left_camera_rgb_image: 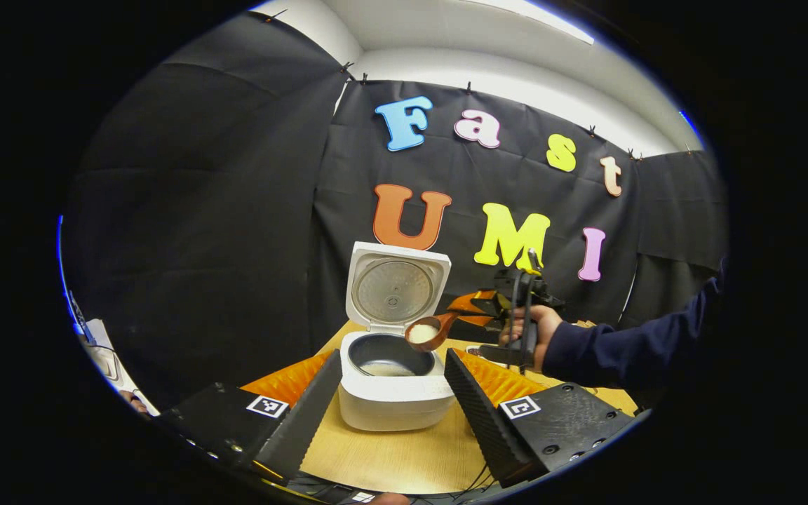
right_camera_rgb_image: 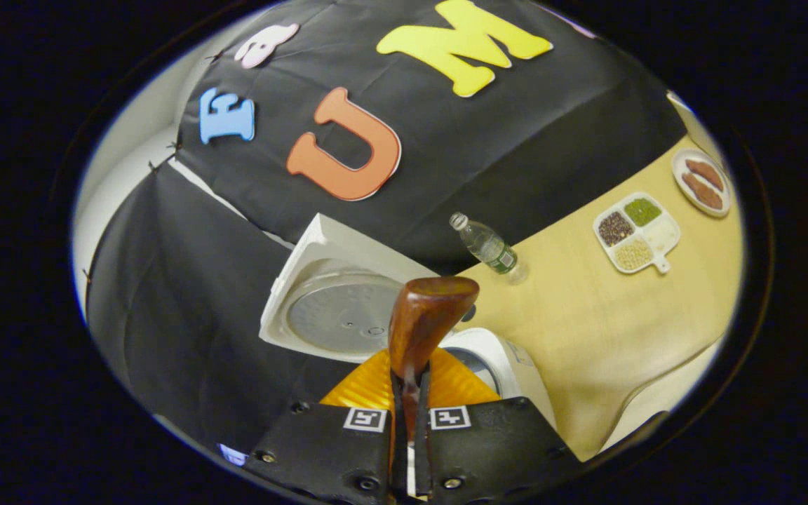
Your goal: Close the left gripper, press the button to open the rice cooker; take a wooden spoon from the chopstick holder with the right hand, scoop a spoonful of rice and pour it into the rice cooker, then put the wooden spoon back into the chopstick holder.
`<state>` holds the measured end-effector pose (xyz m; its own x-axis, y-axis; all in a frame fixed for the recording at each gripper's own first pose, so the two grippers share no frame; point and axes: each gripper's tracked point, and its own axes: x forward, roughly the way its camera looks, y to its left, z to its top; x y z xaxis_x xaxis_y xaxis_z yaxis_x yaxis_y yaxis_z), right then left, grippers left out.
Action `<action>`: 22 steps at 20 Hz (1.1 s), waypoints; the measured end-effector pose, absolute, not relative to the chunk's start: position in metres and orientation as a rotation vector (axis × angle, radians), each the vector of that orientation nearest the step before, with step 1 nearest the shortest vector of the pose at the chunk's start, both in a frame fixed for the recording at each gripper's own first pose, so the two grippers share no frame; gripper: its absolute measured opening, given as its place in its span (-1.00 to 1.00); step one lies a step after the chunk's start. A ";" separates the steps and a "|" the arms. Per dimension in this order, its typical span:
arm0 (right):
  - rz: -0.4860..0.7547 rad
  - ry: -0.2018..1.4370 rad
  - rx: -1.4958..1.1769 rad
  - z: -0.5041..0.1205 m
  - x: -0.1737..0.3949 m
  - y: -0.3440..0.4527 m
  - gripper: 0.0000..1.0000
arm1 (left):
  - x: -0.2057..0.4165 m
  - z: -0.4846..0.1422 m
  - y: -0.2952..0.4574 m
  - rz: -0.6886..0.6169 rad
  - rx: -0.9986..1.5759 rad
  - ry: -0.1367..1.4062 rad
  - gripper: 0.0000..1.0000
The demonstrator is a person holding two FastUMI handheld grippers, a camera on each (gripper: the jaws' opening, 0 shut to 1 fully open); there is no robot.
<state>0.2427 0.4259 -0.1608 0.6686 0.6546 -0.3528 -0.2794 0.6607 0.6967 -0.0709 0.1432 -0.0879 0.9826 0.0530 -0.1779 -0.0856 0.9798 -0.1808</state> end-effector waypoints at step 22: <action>0.676 0.248 -0.530 -0.158 0.240 0.503 -0.82 | -0.087 -0.093 0.130 0.039 -0.177 0.157 0.89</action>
